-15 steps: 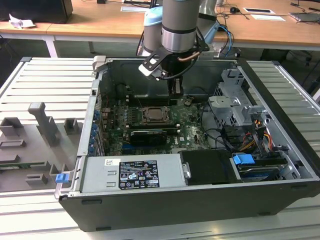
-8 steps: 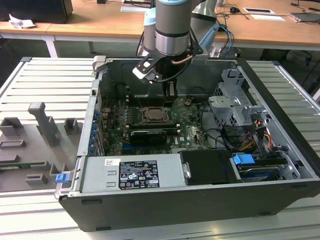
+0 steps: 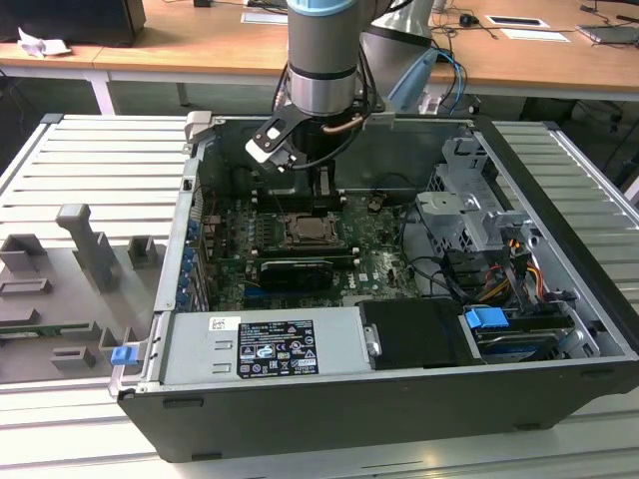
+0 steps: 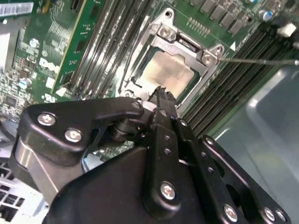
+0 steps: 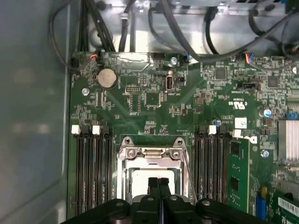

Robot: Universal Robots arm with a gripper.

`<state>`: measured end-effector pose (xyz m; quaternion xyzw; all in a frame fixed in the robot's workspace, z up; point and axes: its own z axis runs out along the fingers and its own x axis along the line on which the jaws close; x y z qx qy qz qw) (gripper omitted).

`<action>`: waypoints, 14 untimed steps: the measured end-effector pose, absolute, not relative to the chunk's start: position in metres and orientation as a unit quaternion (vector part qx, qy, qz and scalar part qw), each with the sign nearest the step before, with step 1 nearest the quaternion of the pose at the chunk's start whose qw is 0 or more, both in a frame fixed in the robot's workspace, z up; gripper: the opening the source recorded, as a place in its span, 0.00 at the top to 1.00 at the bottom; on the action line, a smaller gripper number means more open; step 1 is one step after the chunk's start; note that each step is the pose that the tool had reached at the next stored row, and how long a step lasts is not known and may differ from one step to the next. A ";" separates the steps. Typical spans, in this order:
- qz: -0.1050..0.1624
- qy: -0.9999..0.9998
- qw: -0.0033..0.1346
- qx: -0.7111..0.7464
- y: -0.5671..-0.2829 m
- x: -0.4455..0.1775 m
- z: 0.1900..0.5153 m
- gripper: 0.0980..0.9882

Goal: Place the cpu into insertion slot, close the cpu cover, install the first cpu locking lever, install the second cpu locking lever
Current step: 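Close the cpu cover, then install the first cpu locking lever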

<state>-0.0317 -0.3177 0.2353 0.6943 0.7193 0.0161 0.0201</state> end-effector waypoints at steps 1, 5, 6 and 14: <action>0.016 0.725 0.020 0.688 -0.318 -0.033 0.235 0.99; 0.016 0.728 0.020 0.685 -0.318 -0.038 0.234 0.99; 0.016 0.728 0.020 0.685 -0.318 -0.039 0.234 0.99; 0.016 0.728 0.020 0.685 -0.318 -0.040 0.234 0.99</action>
